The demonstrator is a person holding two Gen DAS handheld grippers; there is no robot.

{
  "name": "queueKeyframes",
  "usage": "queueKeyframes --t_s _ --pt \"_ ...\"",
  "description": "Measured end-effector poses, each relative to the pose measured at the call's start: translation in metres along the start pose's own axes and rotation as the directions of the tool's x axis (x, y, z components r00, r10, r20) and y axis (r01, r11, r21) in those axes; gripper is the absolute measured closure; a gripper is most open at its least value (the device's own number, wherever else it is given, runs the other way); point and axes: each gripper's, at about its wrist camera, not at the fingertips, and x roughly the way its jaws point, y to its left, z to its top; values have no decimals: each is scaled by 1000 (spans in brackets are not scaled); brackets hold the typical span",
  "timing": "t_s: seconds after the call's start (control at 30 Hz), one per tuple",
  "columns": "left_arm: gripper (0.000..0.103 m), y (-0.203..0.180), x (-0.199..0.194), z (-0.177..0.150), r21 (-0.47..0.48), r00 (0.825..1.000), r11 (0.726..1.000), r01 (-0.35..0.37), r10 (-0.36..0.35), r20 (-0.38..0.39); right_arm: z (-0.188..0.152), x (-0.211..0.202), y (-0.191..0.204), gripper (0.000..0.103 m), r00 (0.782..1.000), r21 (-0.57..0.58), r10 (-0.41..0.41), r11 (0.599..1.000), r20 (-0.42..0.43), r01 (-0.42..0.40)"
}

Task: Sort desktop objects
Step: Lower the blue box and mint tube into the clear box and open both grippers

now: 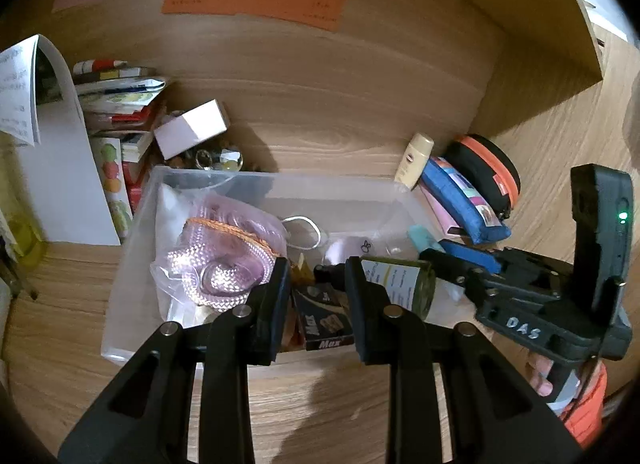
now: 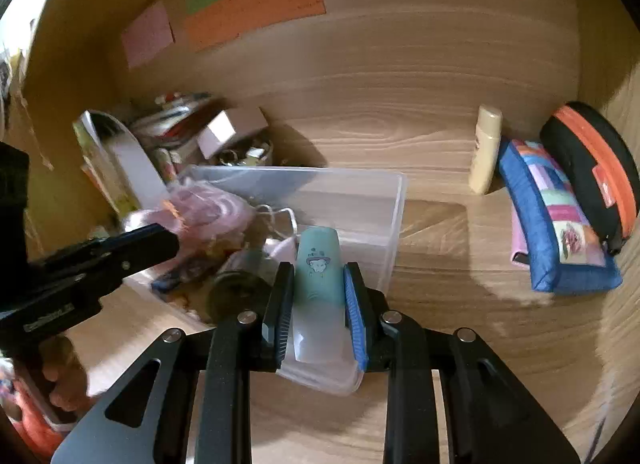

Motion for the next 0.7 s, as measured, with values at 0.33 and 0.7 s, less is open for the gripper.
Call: queueKeyframes --t_s 0.33,0.7 --pt "66 -5 -4 -1 19 1000 1000 19 -19 6 -3 2 24 68 998 -135 -60 989 2 60" --pt "38 -15 -37 -5 58 998 998 -37 33 56 -5 -37 38 24 989 -166 -96 980 108 113"
